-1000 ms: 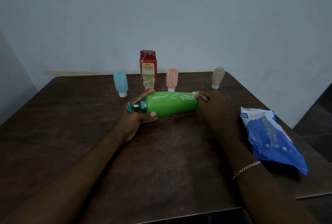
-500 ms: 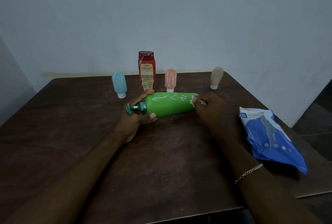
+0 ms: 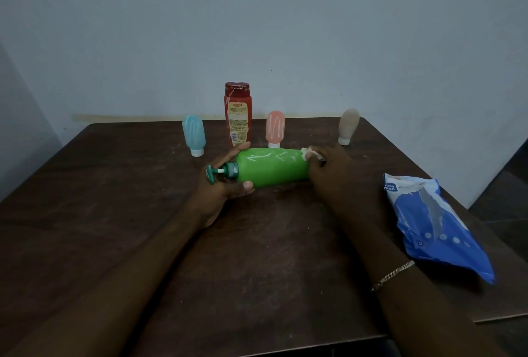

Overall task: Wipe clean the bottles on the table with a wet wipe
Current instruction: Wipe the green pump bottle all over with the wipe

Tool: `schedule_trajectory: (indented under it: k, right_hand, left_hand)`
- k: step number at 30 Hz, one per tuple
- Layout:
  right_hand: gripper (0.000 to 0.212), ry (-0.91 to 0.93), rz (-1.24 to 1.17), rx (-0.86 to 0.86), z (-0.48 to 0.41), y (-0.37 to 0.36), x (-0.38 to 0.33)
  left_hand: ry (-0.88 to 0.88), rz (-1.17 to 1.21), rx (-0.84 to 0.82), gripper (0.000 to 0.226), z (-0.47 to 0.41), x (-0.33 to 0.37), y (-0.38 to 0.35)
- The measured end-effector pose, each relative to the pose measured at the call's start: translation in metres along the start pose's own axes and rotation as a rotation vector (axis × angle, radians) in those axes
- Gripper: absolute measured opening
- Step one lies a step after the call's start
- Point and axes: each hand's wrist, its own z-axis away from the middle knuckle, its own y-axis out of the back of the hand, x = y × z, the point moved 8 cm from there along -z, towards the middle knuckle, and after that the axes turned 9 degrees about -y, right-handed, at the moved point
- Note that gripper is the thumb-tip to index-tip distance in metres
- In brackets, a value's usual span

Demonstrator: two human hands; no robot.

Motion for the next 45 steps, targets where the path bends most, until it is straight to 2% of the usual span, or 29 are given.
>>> schedule_trajectory:
  k: [4, 9, 15, 18, 21, 27, 33, 38, 42, 45]
  right_hand:
    - [0.017, 0.118, 0.013, -0.041, 0.012, -0.006, -0.014]
    - [0.019, -0.010, 0.025, 0.019, -0.003, 0.002, 0.012]
    - [0.020, 0.158, -0.050, -0.027, 0.018, -0.010, -0.026]
    - [0.014, 0.107, -0.051, 0.035, 0.012, 0.001, -0.012]
    - [0.020, 0.028, -0.012, 0.062, 0.007, 0.002, -0.007]
    - [0.021, 0.192, -0.073, -0.020, 0.025, -0.012, -0.036]
    - [0.016, 0.095, -0.024, 0.062, 0.013, -0.005, -0.023]
    - [0.017, 0.249, -0.080, -0.033, 0.033, -0.016, -0.047]
    - [0.012, 0.137, -0.039, 0.062, 0.019, -0.005, -0.030]
    - [0.013, 0.192, 0.023, -0.039, 0.016, -0.016, -0.053]
  left_hand:
    - [-0.015, 0.006, -0.005, 0.070, -0.001, 0.000, 0.002]
    - [-0.063, -0.018, -0.050, 0.072, -0.002, 0.002, -0.002]
    - [-0.030, 0.017, -0.023, 0.077, -0.001, -0.001, 0.001]
    - [-0.042, -0.007, -0.070, 0.078, -0.002, 0.000, -0.002]
    - [-0.043, -0.012, -0.075, 0.075, -0.002, 0.000, -0.002]
    - [-0.080, -0.043, -0.071, 0.073, -0.003, 0.000, 0.000]
    - [-0.088, -0.071, -0.080, 0.074, -0.002, 0.000, -0.001]
    - [-0.074, -0.071, -0.063, 0.074, -0.001, 0.000, 0.002]
    - [-0.079, -0.084, -0.080, 0.074, -0.001, 0.001, -0.001]
    - [-0.068, -0.060, -0.052, 0.074, 0.000, 0.002, 0.001]
